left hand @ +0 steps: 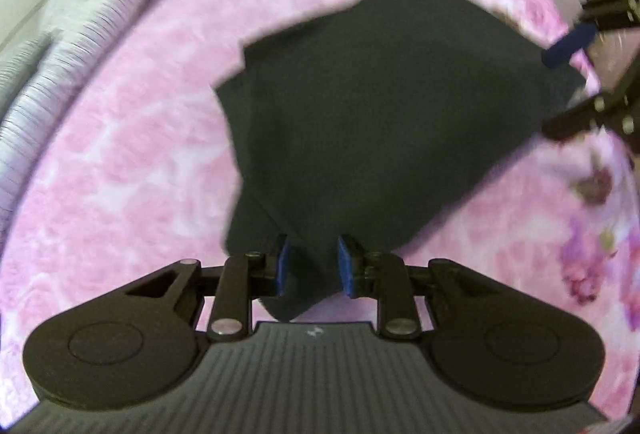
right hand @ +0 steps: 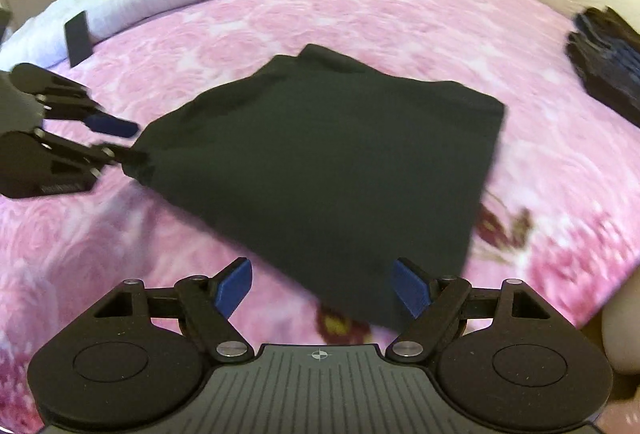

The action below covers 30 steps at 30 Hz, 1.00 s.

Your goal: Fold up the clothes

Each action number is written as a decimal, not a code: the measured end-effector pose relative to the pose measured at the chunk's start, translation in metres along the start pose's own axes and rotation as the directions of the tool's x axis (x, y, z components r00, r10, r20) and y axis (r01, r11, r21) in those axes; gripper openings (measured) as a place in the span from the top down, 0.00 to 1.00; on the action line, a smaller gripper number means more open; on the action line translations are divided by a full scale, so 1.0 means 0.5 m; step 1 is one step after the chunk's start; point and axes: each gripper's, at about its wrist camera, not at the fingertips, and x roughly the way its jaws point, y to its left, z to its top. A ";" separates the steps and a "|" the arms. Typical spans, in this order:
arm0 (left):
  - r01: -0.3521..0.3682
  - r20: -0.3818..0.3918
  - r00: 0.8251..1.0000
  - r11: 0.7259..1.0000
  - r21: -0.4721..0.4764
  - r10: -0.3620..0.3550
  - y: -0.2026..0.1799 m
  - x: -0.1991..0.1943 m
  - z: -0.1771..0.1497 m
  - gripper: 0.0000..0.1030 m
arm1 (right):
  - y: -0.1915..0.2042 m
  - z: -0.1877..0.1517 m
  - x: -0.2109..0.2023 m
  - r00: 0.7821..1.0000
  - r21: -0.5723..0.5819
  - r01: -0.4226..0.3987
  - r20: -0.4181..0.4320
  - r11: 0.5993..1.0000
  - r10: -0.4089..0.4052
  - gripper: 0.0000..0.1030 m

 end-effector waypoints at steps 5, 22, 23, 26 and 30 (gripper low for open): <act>0.024 -0.045 0.999 1.000 -0.009 -0.025 0.014 0.022 -0.007 0.73 | -0.076 -0.014 0.040 0.994 0.099 0.021 -0.109 0.995 -0.010 0.22; -0.014 -0.064 0.997 0.965 0.263 0.032 -0.067 -0.062 0.001 0.72 | -0.068 -0.001 -0.026 0.975 0.043 0.094 -0.205 0.995 -0.083 0.22; -0.012 -0.065 0.997 0.961 0.276 0.031 -0.072 -0.066 -0.003 0.72 | -0.063 -0.001 -0.022 0.975 0.050 0.087 -0.208 0.995 -0.075 0.22; -0.008 -0.064 0.998 0.953 0.301 0.029 -0.082 -0.078 -0.014 0.71 | -0.052 -0.002 -0.015 0.974 0.065 0.073 -0.219 0.995 -0.057 0.22; -0.007 -0.057 0.998 0.948 0.319 0.027 -0.087 -0.089 -0.024 0.67 | -0.041 -0.007 -0.014 0.971 0.047 0.075 -0.230 0.996 -0.062 0.22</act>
